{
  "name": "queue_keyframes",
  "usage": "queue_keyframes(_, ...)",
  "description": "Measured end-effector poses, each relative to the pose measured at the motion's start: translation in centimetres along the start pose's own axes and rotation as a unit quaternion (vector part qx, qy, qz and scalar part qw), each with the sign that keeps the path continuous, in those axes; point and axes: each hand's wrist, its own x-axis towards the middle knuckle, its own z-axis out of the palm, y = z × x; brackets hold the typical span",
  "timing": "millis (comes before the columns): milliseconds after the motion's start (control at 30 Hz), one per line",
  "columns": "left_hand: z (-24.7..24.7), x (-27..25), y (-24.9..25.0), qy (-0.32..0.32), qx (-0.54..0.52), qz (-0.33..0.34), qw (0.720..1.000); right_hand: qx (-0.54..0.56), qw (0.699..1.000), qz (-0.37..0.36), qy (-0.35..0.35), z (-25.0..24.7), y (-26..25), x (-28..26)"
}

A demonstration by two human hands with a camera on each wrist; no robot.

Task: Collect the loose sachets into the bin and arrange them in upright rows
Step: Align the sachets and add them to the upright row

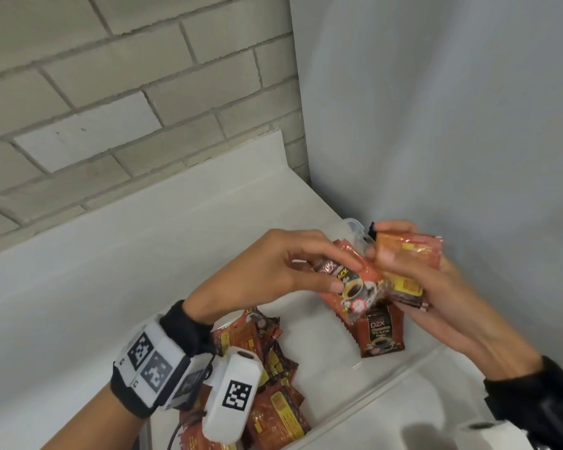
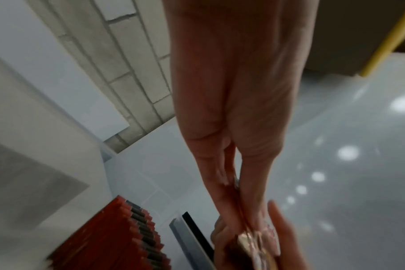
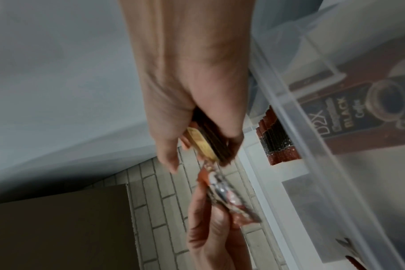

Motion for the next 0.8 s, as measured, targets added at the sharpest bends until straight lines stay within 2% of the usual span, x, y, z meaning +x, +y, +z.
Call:
queue_keyframes(100,0.8,0.5,-0.4,-0.089,0.099,0.032,0.991,0.061,0.994,-0.064,0.059,-0.4,-0.1,0.2)
queue_keyframes(200,3.3,1.3,-1.1,-0.172,0.192,0.078,0.963,0.079,0.989,-0.079,0.099,-0.6,-0.1,0.2)
queue_keyframes(300,5.5,2.2,-2.0,-0.214,0.267,0.118,0.932,0.071,0.988,-0.077,0.113,-0.5,-0.1,0.0)
queue_keyframes(400,6.7,2.9,-2.8,-0.187,0.374,0.185,0.889,0.077,0.987,-0.079,0.116,-0.5,-0.2,0.0)
queue_keyframes(500,7.3,3.3,-3.8,-0.140,0.414,0.223,0.872,0.091,0.986,-0.079,0.115,-0.5,-0.1,0.1)
queue_keyframes(800,8.1,3.4,-5.4,-0.120,0.486,0.217,0.838,0.122,0.985,-0.057,0.106,0.0,-0.4,0.0)
